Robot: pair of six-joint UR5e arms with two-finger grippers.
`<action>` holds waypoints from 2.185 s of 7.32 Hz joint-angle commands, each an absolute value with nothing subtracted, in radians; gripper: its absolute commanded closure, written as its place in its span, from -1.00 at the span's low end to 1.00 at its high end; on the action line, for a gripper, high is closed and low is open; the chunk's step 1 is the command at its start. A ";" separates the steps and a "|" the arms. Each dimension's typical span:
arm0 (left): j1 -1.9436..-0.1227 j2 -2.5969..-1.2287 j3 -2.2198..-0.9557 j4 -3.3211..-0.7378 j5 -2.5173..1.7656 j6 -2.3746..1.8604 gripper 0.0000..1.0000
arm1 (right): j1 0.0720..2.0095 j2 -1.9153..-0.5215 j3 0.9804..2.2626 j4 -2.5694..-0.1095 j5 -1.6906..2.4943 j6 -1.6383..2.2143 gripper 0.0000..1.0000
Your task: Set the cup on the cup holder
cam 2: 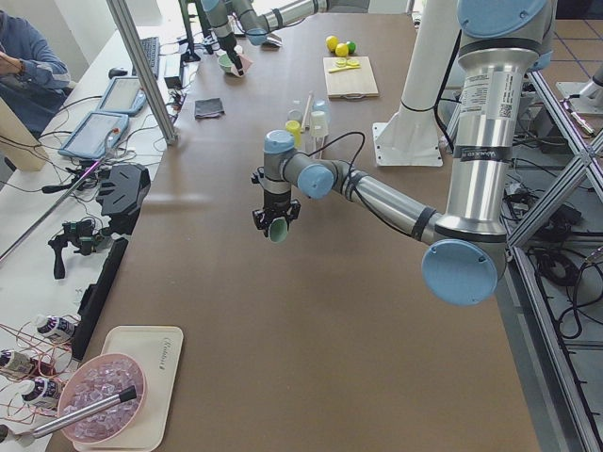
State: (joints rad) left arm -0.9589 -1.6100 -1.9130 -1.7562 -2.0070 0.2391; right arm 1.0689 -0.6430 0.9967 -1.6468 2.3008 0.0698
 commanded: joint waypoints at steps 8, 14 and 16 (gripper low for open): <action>-0.425 -1.501 -1.902 -3.179 -1.291 -0.364 -0.04 | 0.996 -0.972 1.552 -0.963 2.211 0.628 1.00; -0.127 -1.710 -1.746 -3.316 -0.896 -0.199 -0.04 | 0.907 -1.063 1.542 -0.433 2.069 0.719 1.00; -0.127 -1.770 -1.726 -3.312 -0.896 -0.148 -0.03 | 0.827 -1.063 1.540 -0.372 1.995 0.777 1.00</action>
